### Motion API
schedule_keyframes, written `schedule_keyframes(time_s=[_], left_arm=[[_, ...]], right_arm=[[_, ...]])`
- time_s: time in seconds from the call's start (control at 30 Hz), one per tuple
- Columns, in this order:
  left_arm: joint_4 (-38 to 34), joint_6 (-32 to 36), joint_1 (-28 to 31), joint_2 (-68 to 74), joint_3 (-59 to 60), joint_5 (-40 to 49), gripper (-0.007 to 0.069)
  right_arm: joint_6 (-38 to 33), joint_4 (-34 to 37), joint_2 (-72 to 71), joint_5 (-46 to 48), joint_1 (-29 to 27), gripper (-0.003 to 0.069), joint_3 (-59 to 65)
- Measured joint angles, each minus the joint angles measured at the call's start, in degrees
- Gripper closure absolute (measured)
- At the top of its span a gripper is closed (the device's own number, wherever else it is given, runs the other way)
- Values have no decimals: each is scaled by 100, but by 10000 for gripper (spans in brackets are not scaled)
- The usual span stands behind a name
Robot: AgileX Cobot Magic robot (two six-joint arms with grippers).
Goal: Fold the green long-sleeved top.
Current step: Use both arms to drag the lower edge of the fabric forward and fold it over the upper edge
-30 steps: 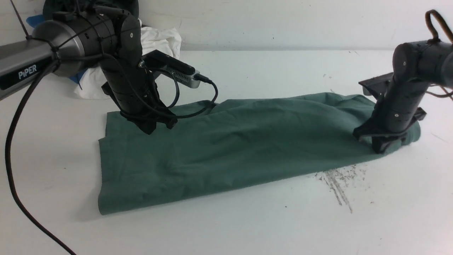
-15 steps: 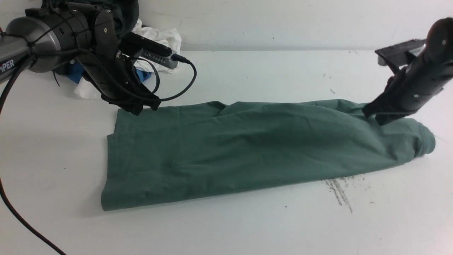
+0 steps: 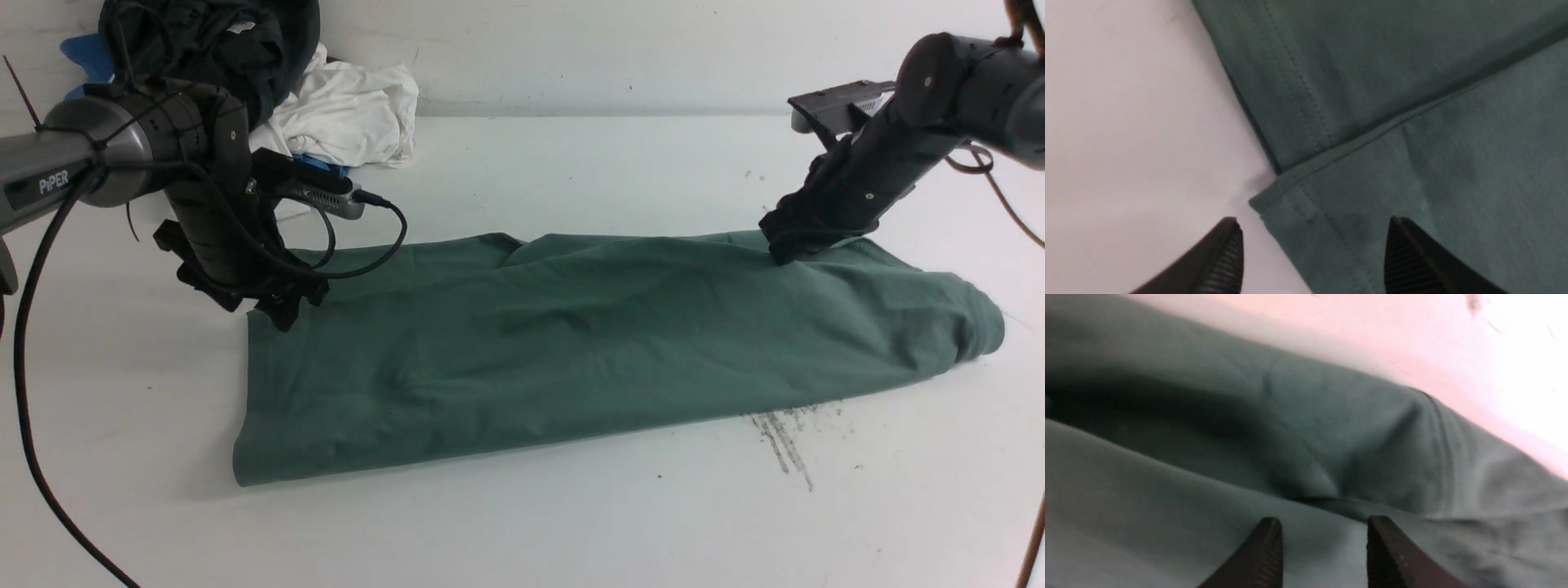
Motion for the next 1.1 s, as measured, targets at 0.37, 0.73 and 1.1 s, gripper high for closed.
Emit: schedule_keyframes(time_s=[0.37, 0.73, 1.1], left_arm=[[-45, -1, -5, 183, -16, -65, 571], [-31, -1, -5, 149, -62, -111, 622], [-27, 3, -5, 35, -306, -3, 571]], right_arm=[[-725, 1254, 45, -13, 31, 357, -29], [-1304, 1420, 298, -10, 175, 437, -35], [-1230, 1420, 107, 265, 175, 662, -35]])
